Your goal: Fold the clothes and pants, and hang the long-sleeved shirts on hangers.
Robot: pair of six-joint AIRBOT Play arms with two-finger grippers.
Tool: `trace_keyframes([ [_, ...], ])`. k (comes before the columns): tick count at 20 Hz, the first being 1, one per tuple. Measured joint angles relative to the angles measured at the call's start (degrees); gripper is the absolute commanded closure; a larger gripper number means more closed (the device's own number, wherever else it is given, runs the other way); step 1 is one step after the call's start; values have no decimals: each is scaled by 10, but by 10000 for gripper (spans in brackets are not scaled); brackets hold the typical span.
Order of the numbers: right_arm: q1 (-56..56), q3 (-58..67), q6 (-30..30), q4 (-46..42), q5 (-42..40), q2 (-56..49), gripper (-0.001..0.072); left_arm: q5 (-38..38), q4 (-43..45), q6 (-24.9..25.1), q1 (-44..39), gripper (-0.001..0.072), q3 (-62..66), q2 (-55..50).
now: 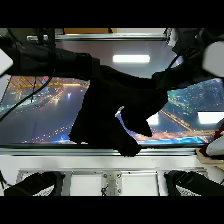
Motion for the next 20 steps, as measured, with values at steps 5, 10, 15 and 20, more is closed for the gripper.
trace_keyframes([
  [5, -6, -47, 28, 61, 16, 48, 694, -72, -14, 24, 18, 691, -58, 0],
  [10, 33, -233, 100, 99, 17, 108, 693, -47, -24, 28, 18, 691, -296, 77],
  [15, 56, -317, 133, 109, 18, 114, 693, 0, -74, 32, 18, 691, -456, 118],
  [20, 61, -333, 142, 111, 17, 102, 692, 19, -99, 33, 18, 204, -496, 123],
])
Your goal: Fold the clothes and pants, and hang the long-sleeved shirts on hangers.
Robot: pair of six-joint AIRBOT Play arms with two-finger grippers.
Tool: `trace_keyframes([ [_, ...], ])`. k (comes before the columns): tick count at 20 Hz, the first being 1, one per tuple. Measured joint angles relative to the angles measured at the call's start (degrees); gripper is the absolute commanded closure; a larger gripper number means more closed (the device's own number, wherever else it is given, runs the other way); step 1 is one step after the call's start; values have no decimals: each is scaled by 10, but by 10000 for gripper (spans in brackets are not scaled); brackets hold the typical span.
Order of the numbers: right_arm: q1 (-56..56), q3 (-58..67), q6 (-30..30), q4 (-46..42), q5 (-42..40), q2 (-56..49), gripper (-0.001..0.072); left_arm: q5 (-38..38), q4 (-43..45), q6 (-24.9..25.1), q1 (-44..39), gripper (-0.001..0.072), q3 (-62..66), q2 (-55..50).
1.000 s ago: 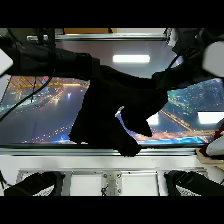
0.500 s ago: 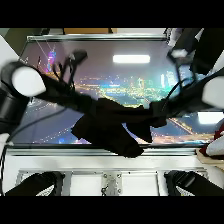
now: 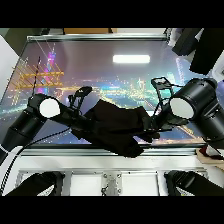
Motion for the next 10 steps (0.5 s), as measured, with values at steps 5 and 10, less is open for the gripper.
trace_keyframes([
  [5, 0, -3, 2, 2, 0, -8, 693, 4, -34, 10, 7, 74, -6, 3],
  [10, 0, -3, 2, 2, 0, -11, 693, 2, -80, 32, 65, 74, 42, 6],
])
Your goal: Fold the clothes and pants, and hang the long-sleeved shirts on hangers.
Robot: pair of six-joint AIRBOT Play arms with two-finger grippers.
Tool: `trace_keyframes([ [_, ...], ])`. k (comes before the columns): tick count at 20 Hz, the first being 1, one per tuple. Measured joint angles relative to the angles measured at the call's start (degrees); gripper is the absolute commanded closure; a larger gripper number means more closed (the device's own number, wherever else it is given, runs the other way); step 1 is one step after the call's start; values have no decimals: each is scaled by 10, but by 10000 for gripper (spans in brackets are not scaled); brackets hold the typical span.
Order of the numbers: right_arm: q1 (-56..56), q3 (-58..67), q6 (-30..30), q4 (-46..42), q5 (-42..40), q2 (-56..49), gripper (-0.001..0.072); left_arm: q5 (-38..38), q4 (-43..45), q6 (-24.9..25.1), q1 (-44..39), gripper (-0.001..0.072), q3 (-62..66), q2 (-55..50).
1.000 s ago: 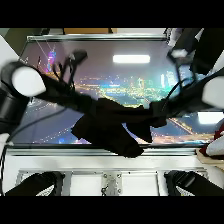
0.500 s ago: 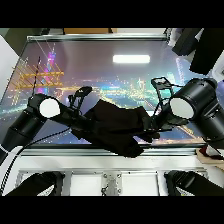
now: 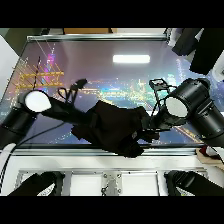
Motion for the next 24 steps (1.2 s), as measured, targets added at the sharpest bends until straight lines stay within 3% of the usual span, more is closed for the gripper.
trace_keyframes([
  [3, 0, 0, 0, 0, 0, -1, 693, 0, 21, 13, 65, 73, 55, -4],
  [14, 0, 0, 0, 0, -4, 0, 692, 28, 294, 32, 349, 74, 230, -164],
  [18, 0, 0, 0, 0, -4, 0, 693, 92, 339, 34, 386, 74, 245, -259],
  [24, 0, 0, 0, -1, -4, 0, 692, 188, 450, 34, 376, 74, 250, -389],
])
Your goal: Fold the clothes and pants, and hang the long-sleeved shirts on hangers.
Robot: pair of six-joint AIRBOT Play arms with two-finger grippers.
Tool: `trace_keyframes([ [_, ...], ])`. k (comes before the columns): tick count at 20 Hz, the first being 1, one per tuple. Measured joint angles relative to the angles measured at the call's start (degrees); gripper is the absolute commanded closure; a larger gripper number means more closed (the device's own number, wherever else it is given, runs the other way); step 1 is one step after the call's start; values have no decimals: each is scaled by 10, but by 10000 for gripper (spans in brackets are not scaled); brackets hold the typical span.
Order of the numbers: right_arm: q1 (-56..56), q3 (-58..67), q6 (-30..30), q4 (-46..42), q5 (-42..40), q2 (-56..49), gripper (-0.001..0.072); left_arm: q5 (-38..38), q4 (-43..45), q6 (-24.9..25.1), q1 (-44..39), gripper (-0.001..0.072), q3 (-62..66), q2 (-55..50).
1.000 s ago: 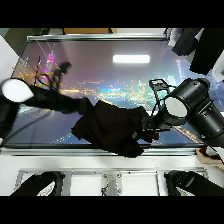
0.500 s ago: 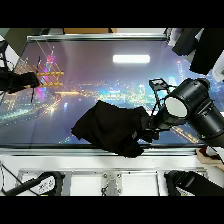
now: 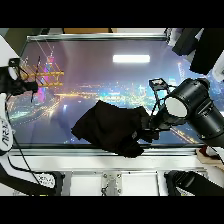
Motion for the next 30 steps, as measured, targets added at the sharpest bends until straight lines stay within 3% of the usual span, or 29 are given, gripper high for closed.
trace_keyframes([
  [4, 0, 0, 0, 0, 0, 0, 692, 38, 52, -3, -4, 74, 30, -73],
  [11, 0, 0, 0, 0, 0, 0, 692, 18, 83, -5, 3, 74, 145, -187],
  [20, 0, 0, 0, 0, 0, 0, 692, 27, 94, -7, 19, 77, 177, -235],
  [21, 0, 0, 0, 0, 0, 0, 692, 30, 93, -7, 19, 116, 177, -237],
  [22, 0, 0, 0, 0, 0, 0, 693, 34, 91, -7, 20, 205, 177, -239],
  [26, 0, 0, 0, 0, 0, 0, 692, 37, 87, -6, 20, 634, 177, -242],
  [27, 0, 0, 0, 0, 0, 0, 692, 35, 88, -6, 20, 691, 177, -243],
  [30, 0, 0, 0, 0, 0, 0, 692, 34, 87, -5, 21, 691, 177, -243],
])
